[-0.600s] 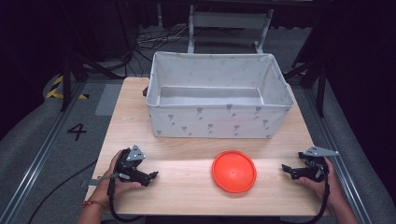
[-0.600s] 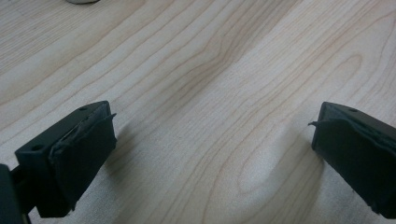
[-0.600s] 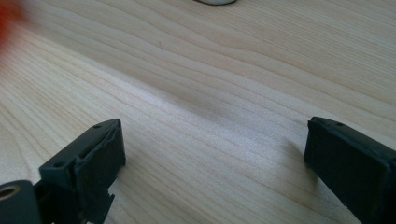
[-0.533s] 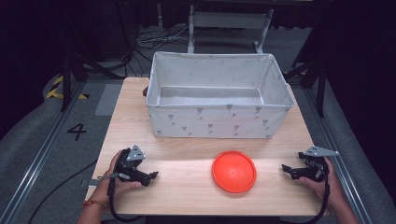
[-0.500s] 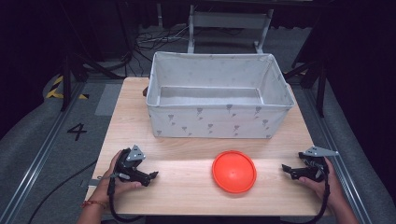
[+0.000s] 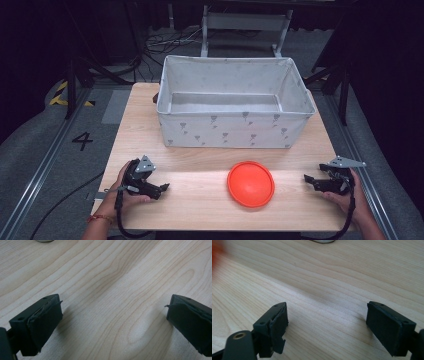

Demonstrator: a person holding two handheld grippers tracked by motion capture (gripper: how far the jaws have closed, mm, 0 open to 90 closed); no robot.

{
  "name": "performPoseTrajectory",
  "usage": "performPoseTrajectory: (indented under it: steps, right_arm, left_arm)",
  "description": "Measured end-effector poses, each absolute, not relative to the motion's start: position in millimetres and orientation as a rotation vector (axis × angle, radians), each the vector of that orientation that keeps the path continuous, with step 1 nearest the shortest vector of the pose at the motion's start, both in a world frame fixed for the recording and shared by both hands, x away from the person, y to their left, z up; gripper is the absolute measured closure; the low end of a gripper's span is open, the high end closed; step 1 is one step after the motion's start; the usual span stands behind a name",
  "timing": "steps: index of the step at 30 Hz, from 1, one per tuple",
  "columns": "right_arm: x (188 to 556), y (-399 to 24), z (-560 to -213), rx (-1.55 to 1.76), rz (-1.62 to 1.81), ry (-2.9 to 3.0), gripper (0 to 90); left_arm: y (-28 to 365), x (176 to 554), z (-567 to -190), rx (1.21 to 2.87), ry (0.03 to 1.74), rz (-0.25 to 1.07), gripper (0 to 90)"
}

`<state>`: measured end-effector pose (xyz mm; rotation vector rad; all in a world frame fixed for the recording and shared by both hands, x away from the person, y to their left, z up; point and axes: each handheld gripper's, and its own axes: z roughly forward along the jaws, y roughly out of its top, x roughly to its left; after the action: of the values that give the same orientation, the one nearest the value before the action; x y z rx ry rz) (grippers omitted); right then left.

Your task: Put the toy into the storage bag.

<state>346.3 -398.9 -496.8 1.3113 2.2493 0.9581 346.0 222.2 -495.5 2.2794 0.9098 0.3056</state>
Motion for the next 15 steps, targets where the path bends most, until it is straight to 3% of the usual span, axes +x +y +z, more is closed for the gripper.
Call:
performPoseTrajectory:
  steps: [7,15]
  right_arm:
    - [344,-395,-490,1.255,0.976,2.322,22.4]
    - [341,-388,-478,1.212,1.039,2.352,19.5]
  left_arm:
    - [222,346,-496,2.279,0.91,0.306,0.4]
    - [222,346,-495,2.279,0.913,0.306,0.4]
